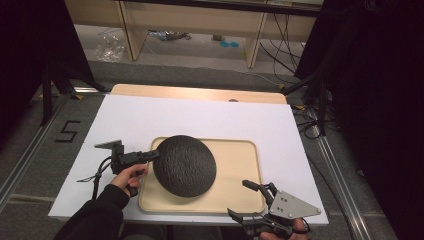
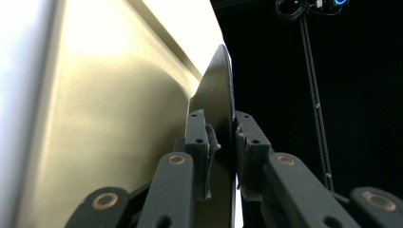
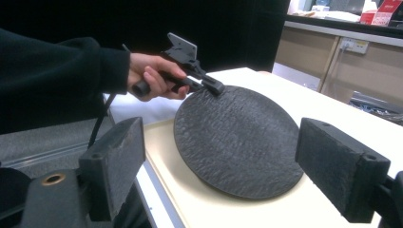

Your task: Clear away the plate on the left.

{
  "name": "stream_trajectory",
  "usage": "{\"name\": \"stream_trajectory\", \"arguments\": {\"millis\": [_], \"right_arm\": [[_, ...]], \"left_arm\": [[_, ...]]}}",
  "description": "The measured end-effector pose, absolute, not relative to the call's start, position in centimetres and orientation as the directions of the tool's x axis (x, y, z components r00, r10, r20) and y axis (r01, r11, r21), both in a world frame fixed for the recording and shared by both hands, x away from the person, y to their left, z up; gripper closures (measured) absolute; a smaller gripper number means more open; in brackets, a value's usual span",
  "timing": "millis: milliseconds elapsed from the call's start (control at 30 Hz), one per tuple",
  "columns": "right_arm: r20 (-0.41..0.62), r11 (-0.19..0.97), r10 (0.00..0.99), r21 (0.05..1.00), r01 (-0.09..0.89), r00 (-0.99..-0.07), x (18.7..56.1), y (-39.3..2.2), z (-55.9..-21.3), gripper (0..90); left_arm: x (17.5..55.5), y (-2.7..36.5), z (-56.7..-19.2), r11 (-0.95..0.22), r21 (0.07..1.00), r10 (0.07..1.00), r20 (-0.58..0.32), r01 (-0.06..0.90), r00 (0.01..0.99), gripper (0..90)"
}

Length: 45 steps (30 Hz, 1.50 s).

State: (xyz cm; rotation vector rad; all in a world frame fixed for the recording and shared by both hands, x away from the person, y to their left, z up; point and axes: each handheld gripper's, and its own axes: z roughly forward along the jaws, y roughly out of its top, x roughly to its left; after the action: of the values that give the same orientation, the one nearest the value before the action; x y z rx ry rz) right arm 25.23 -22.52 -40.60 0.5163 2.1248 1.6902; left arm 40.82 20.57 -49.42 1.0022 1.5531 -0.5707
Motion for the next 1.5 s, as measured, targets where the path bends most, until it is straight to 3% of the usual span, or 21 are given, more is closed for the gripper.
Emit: {"name": "stream_trajectory", "arguments": {"millis": [300, 833, 1500], "right_arm": [[-0.062, 0.219, 0.51, 0.974, 0.06, -0.858, 25.1, -22.6, -40.5, 18.2], [-0.061, 0.223, 0.512, 0.973, 0.063, -0.857, 25.1, -22.6, -40.5, 18.4], [-0.061, 0.224, 0.504, 0.973, 0.062, -0.861, 25.1, -22.6, -40.5, 18.4]], "left_arm": [[41.1, 19.3, -49.9, 0.481, 0.207, 0.315, -0.948, 0.852, 0.053, 78.8], [40.9, 18.4, -50.5, 0.423, 0.217, 0.387, -0.921, 0.88, 0.041, 82.2], [41.2, 17.1, -51.8, 0.394, 0.218, 0.427, -0.904, 0.893, 0.032, 79.2]]}}
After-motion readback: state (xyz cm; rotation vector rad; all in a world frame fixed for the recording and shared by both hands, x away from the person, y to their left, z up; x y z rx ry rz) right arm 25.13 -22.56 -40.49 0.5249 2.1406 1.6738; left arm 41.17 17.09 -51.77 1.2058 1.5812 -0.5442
